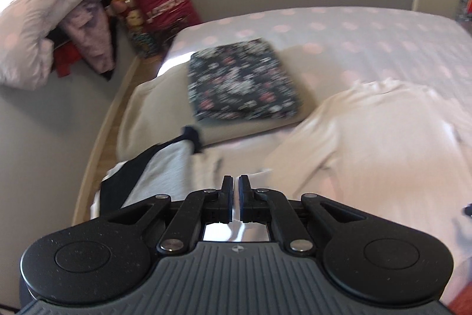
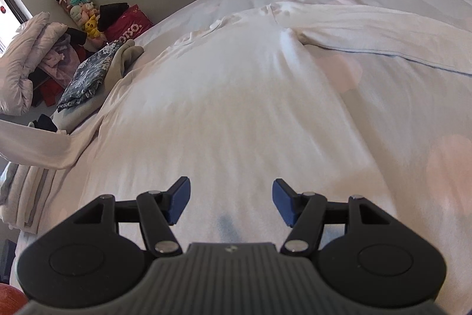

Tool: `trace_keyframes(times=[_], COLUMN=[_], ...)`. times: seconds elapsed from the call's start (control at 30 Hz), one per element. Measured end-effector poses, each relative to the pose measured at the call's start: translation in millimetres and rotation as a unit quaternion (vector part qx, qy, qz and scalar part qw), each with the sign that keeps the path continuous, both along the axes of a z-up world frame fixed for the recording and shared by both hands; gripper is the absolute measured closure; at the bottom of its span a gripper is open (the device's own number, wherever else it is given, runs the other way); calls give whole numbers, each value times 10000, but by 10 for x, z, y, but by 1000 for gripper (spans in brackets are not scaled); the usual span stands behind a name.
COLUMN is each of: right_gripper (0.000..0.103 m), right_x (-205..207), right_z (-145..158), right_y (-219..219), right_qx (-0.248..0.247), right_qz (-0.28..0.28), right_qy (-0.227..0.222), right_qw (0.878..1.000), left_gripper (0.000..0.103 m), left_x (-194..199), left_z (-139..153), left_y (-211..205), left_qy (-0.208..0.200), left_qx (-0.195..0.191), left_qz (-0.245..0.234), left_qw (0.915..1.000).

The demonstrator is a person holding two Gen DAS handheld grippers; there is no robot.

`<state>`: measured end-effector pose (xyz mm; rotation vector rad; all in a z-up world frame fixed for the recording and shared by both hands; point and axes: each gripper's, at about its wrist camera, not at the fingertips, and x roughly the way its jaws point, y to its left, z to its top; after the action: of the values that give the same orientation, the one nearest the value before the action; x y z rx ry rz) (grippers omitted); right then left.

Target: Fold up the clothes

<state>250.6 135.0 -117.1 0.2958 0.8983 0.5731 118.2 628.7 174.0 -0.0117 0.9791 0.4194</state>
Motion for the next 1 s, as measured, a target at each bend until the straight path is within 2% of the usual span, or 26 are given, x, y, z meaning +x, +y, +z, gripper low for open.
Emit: trace_keyframes(times=[0.17, 0.27, 0.5, 0.7, 0.9, 1.0], right_gripper=[38, 38, 38, 38, 38, 38], right_x=[20, 27, 78, 174, 299, 329], right_z=[8, 1, -39, -75, -192, -210], right_y=[-60, -89, -117, -65, -44, 16], right_qx=[256, 381, 540, 435, 10, -197], right_qz=[-16, -25, -90, -81, -292, -259], right_qy=[23, 67, 223, 175, 202, 27], right_qw=[9997, 9992, 9983, 9989, 9994, 9995], left_gripper=[101, 101, 101, 101, 101, 101], left_x=[500, 843, 1697, 2464, 3174, 3471], left_z=[320, 426, 386, -71, -886, -1340], left_y=[-583, -897, -1516, -2023, -2280, -2348], left_qy=[-251, -355, -423, -284, 62, 262], left_qx=[-225, -128, -250, -699, -1227, -1469], left_qz=[-486, -759, -1417, -2023, -2454, -2547], left_qw=[9982, 9964, 9887, 9764, 9616, 9554])
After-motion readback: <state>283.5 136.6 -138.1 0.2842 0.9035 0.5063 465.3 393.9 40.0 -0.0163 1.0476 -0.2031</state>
